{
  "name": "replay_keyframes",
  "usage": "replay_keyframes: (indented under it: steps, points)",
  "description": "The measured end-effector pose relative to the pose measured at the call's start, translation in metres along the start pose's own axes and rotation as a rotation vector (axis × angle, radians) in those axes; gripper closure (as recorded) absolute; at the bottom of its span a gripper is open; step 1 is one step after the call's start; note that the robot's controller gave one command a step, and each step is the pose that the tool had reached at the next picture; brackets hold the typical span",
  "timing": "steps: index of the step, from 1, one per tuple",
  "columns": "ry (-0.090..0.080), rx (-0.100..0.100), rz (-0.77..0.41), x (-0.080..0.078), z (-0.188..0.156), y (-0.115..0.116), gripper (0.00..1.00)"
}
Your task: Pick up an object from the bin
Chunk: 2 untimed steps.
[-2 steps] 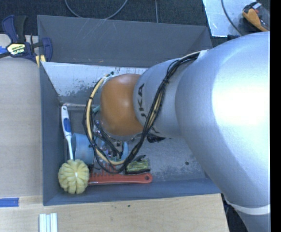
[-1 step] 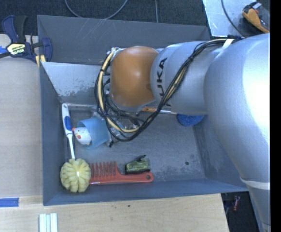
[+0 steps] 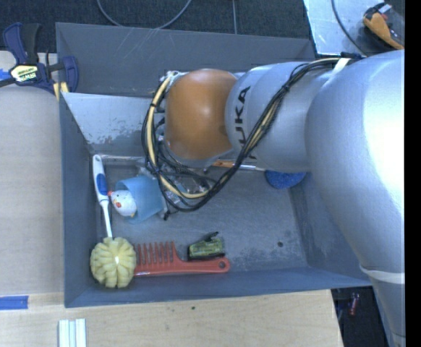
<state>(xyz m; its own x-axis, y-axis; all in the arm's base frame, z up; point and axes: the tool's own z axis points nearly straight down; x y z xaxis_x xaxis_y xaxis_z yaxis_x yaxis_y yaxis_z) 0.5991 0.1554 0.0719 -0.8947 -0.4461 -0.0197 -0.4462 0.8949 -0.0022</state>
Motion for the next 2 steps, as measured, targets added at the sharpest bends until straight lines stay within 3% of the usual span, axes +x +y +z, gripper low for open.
replay_keyframes:
  steps: [1, 2]
  points:
    - [-0.001, 0.000, 0.001, 0.000, -0.004, 0.000, 1.00]
    - [0.001, -0.001, 0.002, 0.001, -0.031, 0.000, 1.00]
